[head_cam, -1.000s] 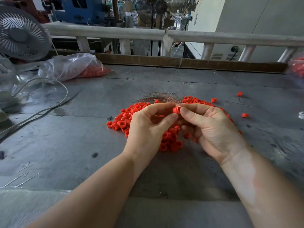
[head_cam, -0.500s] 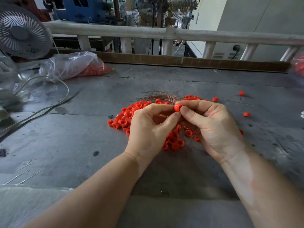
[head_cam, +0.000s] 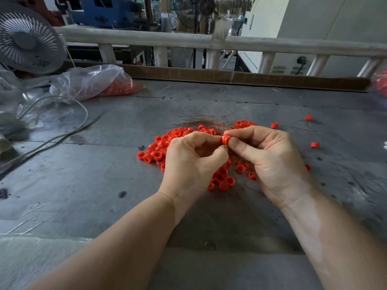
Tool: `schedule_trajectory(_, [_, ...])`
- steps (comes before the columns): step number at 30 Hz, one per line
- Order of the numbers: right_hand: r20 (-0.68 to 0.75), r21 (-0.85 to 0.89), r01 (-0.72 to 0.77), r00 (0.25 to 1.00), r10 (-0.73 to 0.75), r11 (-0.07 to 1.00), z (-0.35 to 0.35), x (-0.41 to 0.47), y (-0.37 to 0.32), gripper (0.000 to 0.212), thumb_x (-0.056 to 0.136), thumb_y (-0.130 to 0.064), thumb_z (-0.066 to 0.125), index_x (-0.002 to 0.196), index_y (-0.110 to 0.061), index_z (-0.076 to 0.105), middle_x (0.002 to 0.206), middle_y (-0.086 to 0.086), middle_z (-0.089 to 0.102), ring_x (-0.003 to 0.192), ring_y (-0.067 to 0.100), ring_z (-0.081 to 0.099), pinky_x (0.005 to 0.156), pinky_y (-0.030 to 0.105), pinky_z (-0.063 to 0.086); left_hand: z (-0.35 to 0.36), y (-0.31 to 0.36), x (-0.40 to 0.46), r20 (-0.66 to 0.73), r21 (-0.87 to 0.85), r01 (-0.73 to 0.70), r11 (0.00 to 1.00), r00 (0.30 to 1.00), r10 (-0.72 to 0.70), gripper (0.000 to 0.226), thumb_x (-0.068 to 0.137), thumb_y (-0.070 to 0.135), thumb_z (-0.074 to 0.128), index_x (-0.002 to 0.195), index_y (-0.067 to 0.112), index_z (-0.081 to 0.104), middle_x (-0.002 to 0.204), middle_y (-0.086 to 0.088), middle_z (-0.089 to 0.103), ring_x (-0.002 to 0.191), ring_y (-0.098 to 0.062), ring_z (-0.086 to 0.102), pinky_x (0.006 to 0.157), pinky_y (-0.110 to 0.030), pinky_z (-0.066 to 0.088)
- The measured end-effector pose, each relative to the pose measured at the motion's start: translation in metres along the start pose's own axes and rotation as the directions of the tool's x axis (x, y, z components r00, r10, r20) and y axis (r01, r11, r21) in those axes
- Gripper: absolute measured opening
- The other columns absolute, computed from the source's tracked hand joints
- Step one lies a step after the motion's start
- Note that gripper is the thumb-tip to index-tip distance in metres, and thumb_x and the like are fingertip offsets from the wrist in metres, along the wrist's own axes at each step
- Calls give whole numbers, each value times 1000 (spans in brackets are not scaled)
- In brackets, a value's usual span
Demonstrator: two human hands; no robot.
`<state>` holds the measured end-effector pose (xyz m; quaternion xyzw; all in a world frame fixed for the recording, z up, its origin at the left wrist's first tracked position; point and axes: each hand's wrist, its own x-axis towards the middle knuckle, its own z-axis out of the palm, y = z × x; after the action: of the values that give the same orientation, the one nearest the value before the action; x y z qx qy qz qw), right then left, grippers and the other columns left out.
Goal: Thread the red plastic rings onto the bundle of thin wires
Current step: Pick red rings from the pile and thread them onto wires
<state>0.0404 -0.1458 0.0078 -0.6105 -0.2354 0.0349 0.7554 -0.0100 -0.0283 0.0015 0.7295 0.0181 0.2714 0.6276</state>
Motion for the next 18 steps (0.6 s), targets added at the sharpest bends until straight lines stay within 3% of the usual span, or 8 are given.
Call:
schedule_trajectory(7, [-11, -62, 37, 999, -38, 997, 1, -2, -2, 10, 65, -14, 69, 73, -19, 73, 71, -3, 73, 70, 6, 68, 63, 12, 50, -2, 0, 0, 11, 54, -24, 998, 1000, 23, 17, 76, 5, 70, 77, 22, 74, 70, 6, 73, 66, -12, 70, 68, -31, 59])
schedule_trajectory(11, [-7, -126, 60, 998, -61, 990, 2, -2, -3, 15, 73, -3, 69, 76, -18, 71, 72, -4, 73, 70, 5, 68, 64, 12, 50, -2, 1, 0, 9, 47, -21, 999, 1000, 21, 17, 76, 5, 70, 74, 22, 73, 69, 2, 73, 67, -15, 71, 69, -35, 59])
schedule_trajectory(18, [-29, -240, 95, 994, -105, 966, -2, -1, -6, 19, 80, -3, 68, 78, -22, 72, 73, -4, 73, 70, 6, 68, 64, 15, 51, -4, 4, 1, 177, -273, 177, 946, 975, -131, 13, 76, 10, 69, 87, 6, 72, 79, -13, 73, 74, -20, 71, 67, -25, 57])
